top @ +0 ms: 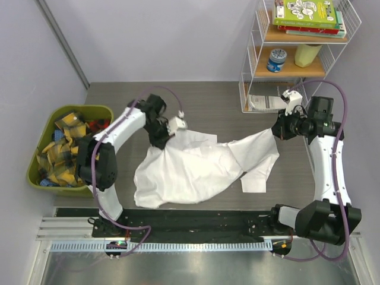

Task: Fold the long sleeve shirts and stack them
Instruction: Flatten the shirt out

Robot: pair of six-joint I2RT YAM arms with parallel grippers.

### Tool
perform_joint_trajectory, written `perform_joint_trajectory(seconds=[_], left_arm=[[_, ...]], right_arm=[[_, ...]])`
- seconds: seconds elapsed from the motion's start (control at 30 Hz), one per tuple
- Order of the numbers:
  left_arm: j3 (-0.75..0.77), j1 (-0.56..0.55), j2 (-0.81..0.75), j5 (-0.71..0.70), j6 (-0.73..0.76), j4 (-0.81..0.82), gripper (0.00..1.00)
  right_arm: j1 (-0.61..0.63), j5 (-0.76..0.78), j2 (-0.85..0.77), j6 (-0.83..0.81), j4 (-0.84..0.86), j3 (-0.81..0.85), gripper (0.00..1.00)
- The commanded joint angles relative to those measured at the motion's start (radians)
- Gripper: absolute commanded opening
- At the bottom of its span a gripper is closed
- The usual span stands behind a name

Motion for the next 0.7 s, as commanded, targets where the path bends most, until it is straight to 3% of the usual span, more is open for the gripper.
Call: perform_joint_trajectory(seconds=[0.0,0.07,0.17,0.2,0.23,0.27,0.3,0.37,0.43,0.47,0.53,0.67], left_arm=[[0.218,0.128,-0.081,0.059,0.073,-0.143,0.0],[0.164,0.105,-0.204,0.084,0.107,-0.183,0.0],[-0.093,-0.038,-0.399,0.014,0.179,-0.205,0.0],[-0.256,-0.088,-0.449,-0.012,0.202,-0.192,0.02],[-0.352,-0.186,-0.507,-0.046,0.208,-0.18,0.1],[-0.428,-0.229,-0.59,-0.109,0.21,-0.145,0.31],[-0.535,-0.256,-0.624,-0.13,0.208,-0.129,0.41],[-0.571,-0.244,-0.661,-0.157,0.175,-0.096,0.58],[-0.531,-0.166,-0.684,-0.128,0.153,-0.099,0.64],[-0.496,-0.135,-0.686,-0.1,0.144,-0.102,0.72],[-0.388,-0.051,-0.679,-0.021,0.103,-0.103,0.75],[-0.29,0.002,-0.634,0.001,0.011,-0.069,0.78]], right_arm=[[-0.01,-0.017,0.041,-0.041,-0.026,0.116,0.01],[-0.018,-0.012,0.03,-0.114,-0.076,0.117,0.01],[-0.021,0.011,-0.011,-0.203,-0.162,0.065,0.01],[-0.021,0.014,-0.031,-0.225,-0.174,0.03,0.01],[-0.021,0.02,-0.039,-0.246,-0.183,0.011,0.01],[-0.021,0.034,-0.043,-0.28,-0.197,-0.023,0.01],[-0.021,0.041,-0.046,-0.303,-0.206,-0.04,0.01],[-0.021,0.069,-0.04,-0.351,-0.223,-0.081,0.01],[-0.021,0.084,-0.037,-0.378,-0.229,-0.109,0.01],[-0.021,0.092,-0.037,-0.394,-0.229,-0.132,0.01],[-0.021,0.092,-0.037,-0.402,-0.228,-0.146,0.01],[-0.021,0.092,-0.028,-0.403,-0.226,-0.152,0.01]])
